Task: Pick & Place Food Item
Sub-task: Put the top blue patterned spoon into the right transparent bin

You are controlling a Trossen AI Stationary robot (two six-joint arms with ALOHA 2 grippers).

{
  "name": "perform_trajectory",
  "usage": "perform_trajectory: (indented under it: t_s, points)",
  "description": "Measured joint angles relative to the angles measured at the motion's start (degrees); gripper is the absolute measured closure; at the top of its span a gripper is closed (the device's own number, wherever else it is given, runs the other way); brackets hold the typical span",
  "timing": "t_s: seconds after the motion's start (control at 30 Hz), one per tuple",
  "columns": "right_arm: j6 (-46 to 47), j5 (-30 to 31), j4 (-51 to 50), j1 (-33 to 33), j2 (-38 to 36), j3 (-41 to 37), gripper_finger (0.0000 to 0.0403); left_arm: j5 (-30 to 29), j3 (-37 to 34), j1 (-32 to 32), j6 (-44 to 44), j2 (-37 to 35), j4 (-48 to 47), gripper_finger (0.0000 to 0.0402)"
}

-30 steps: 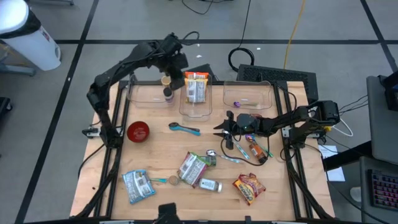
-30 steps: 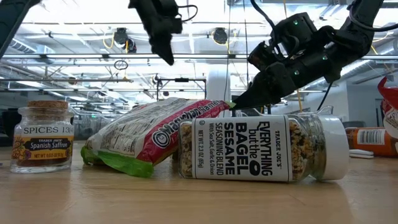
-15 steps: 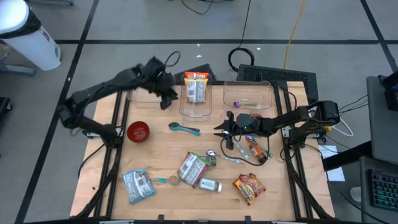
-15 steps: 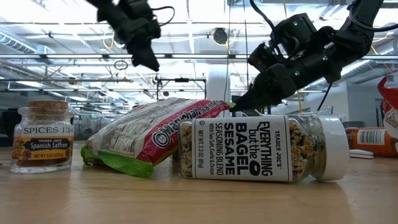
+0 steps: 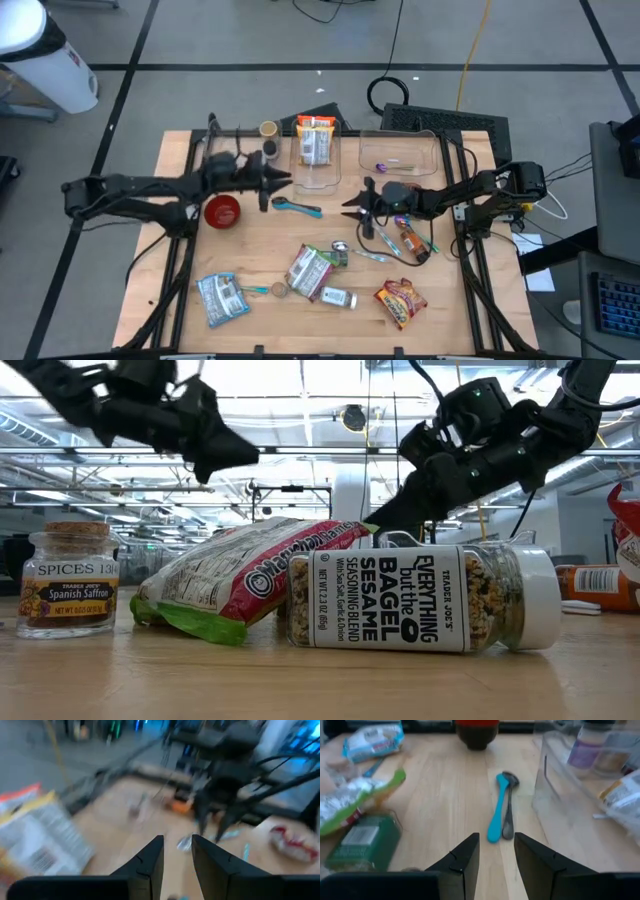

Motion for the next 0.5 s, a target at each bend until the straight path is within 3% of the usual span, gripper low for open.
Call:
perform_trajectory:
  t_s: [0.1,0.2,0.5]
  points:
    - [2.0,0.0,3.7,0.0,0.0,0.0,0.0289,-4.6,-4.5,-5.6,0.0,1.7,14.5,0.0293]
    - [3.6,0.0,7.7,0.1,0.0,0.0,0.0289,-6.4,-6.7,-9.5,0.2,3.0,21.5,0.0293]
    - [1.5,-0.4,13.0,0.1,-0.4,0.0,0.0289,-6.4,-6.4,-14.7,4.2,3.6,23.3,0.0293]
